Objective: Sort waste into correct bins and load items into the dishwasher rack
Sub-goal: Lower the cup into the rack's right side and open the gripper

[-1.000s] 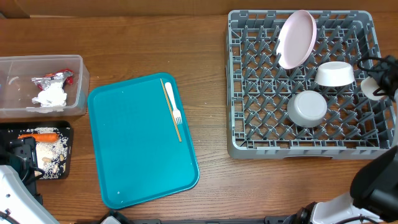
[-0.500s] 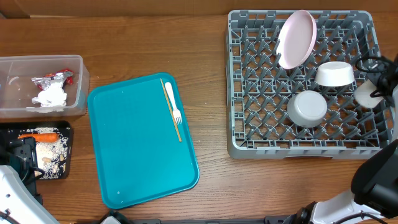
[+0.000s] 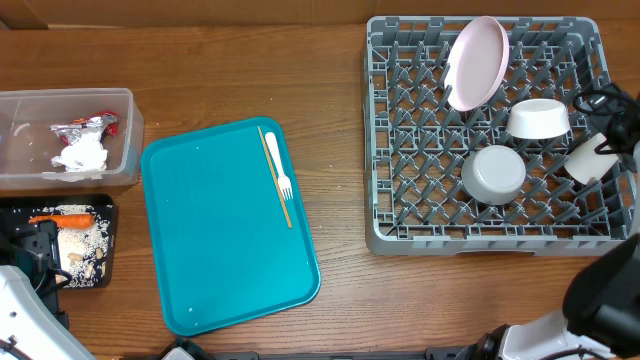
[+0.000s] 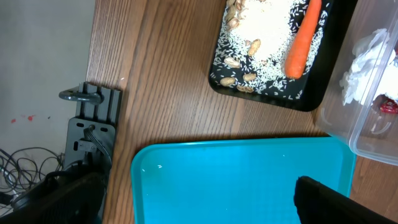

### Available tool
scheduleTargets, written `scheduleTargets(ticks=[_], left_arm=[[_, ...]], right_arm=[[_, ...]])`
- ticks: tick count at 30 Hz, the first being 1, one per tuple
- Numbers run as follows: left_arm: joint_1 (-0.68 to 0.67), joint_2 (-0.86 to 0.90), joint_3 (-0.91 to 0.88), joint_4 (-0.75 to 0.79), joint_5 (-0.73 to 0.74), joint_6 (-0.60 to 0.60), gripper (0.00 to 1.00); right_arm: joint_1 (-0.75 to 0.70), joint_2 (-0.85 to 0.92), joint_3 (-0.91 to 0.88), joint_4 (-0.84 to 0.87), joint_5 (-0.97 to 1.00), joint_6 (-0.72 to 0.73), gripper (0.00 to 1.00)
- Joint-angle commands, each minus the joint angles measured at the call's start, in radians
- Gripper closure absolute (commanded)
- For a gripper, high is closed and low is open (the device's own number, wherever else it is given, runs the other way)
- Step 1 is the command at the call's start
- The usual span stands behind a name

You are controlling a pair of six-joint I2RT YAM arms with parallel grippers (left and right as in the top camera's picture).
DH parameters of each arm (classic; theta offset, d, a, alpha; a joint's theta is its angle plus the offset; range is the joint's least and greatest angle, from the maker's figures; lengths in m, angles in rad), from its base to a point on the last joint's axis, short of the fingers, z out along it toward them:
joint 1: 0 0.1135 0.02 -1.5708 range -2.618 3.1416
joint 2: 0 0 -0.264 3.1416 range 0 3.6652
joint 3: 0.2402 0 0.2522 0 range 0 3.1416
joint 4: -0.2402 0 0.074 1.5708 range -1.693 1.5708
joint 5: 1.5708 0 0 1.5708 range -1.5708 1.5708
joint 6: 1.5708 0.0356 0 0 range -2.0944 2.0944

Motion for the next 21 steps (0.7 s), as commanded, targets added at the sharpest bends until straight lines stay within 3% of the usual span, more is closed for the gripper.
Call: scheduleTargets(ticks=[1, 6, 11, 18, 21], left_arm=[[0.005, -0.001, 0.014, 0.001, 0.001, -0.017, 0.00], [0.005, -0.001, 0.014, 0.001, 0.001, -0.017, 0.00], [0.005, -0.001, 0.014, 0.001, 0.001, -0.017, 0.00], [0.005, -0.001, 0.014, 0.001, 0.001, -0.017, 0.00], [0.005, -0.001, 0.014, 0.001, 0.001, -0.017, 0.00]], right_arm=[[0.002, -0.085, 0.034, 0.000, -0.042, 0.005, 0.00], [0.021, -0.089, 0.034, -0.018, -0.288, -0.014, 0.02], [0.142, -0.097, 0.034, 0.008, -0.611, -0.138, 0.05], [0.510, -0.107, 0.034, 0.052, -0.639, -0.219, 0.05], [0.689, -0.096, 0.033, 0.088, -0.565, -0.218, 0.04]])
